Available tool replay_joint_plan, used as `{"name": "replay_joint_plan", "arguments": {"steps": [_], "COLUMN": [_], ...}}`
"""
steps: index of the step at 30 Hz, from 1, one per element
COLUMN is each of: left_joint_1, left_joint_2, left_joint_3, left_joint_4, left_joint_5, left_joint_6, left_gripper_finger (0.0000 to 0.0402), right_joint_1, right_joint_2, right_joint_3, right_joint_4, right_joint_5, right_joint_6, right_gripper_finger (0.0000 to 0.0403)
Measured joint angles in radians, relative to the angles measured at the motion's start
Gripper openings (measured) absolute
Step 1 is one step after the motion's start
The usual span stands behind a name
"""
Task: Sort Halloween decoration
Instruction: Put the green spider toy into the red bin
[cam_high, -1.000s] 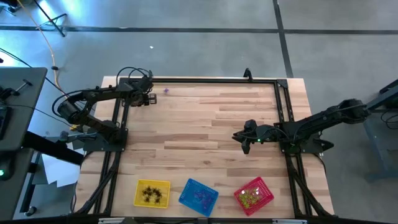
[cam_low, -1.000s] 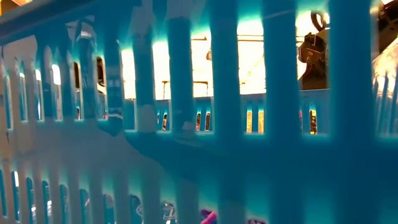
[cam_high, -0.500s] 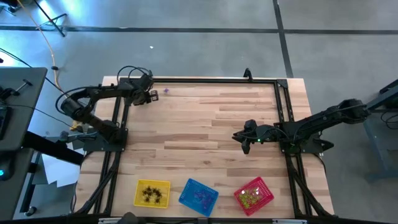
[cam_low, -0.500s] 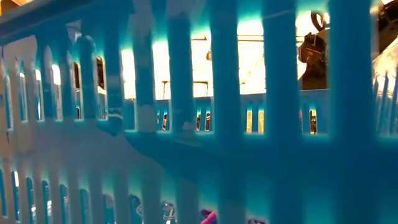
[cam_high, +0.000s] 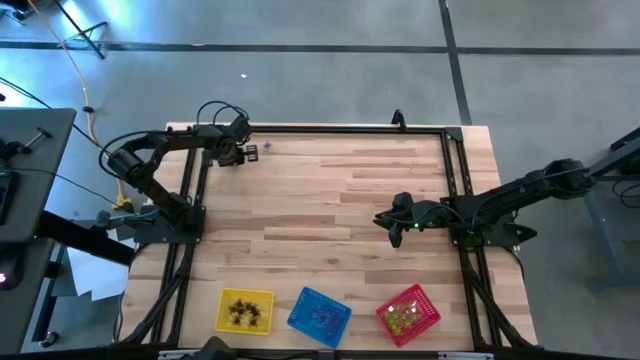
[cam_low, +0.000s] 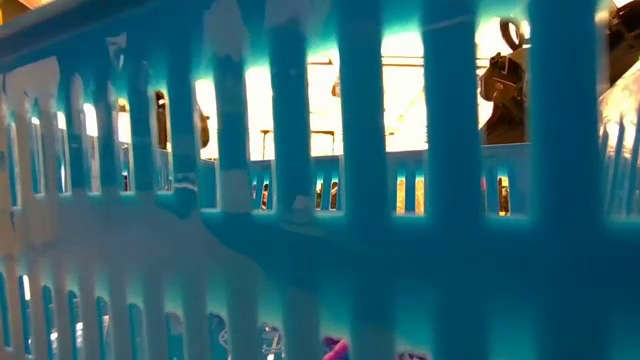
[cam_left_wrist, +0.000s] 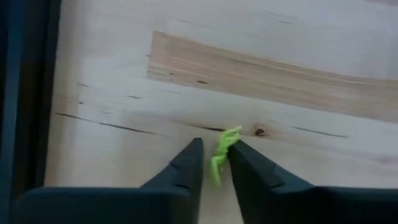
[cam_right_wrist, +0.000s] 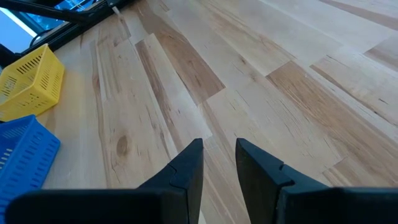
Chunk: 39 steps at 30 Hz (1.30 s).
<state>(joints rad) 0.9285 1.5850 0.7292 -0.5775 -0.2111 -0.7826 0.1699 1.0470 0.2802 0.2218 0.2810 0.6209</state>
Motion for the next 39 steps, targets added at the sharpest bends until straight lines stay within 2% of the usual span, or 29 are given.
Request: {"name": "replay_joint_plan", "arguments": {"steps": [3,5,16,18,21,26,29,33,39], "left_joint_1": [0.001,0.0,-0.037,-0.042,-0.054,-0.112,-0.203,-0.413,-0.768], "left_joint_2": [-0.001,-0.001,-0.038,-0.071,-0.142,-0.296,-0.375,-0.423,-0.386], "left_joint_3": [0.0,0.0,-0.003,-0.007,-0.004,-0.003,-0.003,-0.002,-0.001], "left_joint_4": [-0.006,-0.012,-0.041,-0.064,-0.053,-0.07,-0.064,0.05,0.463], "left_joint_5": [0.011,0.007,0.027,0.058,0.056,0.047,0.076,0.111,0.12], "left_joint_6": [0.009,0.018,0.079,0.089,0.15,0.165,0.121,0.069,0.06], "left_gripper_finger": [0.0022,0.0007,0.0003,0.0002,0.0002,0.0001,0.0001,0.0001,0.0001], "right_joint_1": [0.0,0.0,0.0,0.0,0.0,0.0,0.0,0.0,0.0], "right_joint_2": [0.0,0.0,0.0,0.0,0.0,0.0,0.0,0.0,0.0], "right_joint_3": [0.0,0.0,0.0,0.0,0.0,0.0,0.0,0.0,0.0], "right_joint_4": [0.0,0.0,0.0,0.0,0.0,0.0,0.0,0.0,0.0], "right_joint_5": [0.0,0.0,0.0,0.0,0.0,0.0,0.0,0.0,0.0], "right_joint_6": [0.0,0.0,0.0,0.0,0.0,0.0,0.0,0.0,0.0], "right_gripper_finger": [0.0091,0.0091,0.0091,0.0091,0.0091,0.0091,0.0091,0.0091,0.0091]}}
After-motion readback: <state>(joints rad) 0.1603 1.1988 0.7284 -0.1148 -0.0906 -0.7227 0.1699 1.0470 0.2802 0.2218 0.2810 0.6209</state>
